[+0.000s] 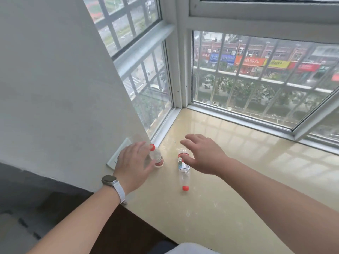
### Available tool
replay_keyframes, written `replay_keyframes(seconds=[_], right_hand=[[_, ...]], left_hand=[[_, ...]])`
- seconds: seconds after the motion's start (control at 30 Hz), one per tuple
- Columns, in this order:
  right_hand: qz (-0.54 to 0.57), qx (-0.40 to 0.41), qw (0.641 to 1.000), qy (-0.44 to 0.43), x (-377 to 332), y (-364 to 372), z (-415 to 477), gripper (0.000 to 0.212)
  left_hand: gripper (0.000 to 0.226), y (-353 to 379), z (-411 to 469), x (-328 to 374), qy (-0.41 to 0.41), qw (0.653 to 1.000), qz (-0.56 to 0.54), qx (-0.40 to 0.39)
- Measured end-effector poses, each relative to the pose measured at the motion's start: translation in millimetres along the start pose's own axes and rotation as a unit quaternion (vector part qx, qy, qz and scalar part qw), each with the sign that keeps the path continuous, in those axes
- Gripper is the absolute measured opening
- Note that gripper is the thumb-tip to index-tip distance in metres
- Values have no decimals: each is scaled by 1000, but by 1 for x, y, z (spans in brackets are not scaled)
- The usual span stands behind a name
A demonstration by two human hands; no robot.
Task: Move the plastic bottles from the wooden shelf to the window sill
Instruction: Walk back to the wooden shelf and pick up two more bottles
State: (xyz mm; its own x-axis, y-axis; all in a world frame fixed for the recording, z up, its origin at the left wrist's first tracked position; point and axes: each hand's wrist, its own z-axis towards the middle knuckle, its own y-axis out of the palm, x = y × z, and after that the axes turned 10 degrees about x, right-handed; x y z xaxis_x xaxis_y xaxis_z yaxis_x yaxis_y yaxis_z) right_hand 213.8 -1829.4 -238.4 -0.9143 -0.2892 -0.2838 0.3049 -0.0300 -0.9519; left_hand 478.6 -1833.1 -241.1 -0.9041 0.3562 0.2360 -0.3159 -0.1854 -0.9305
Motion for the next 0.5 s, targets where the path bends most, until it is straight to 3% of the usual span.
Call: replay_keyframes(seconds=[0.13,0.4,0.5], right_hand=[[-37,30,998,-30,-9,-26,-18,53],[-82,71,994,4,-47,-62,-44,53],[-100,82,991,21,-62,-75,-48,52]], left_hand=[[41,-24,9,11,66,996,1,68],[50,-61,6,3,144,987,17,72],[45,-71,5,-3,187,976,2,110]])
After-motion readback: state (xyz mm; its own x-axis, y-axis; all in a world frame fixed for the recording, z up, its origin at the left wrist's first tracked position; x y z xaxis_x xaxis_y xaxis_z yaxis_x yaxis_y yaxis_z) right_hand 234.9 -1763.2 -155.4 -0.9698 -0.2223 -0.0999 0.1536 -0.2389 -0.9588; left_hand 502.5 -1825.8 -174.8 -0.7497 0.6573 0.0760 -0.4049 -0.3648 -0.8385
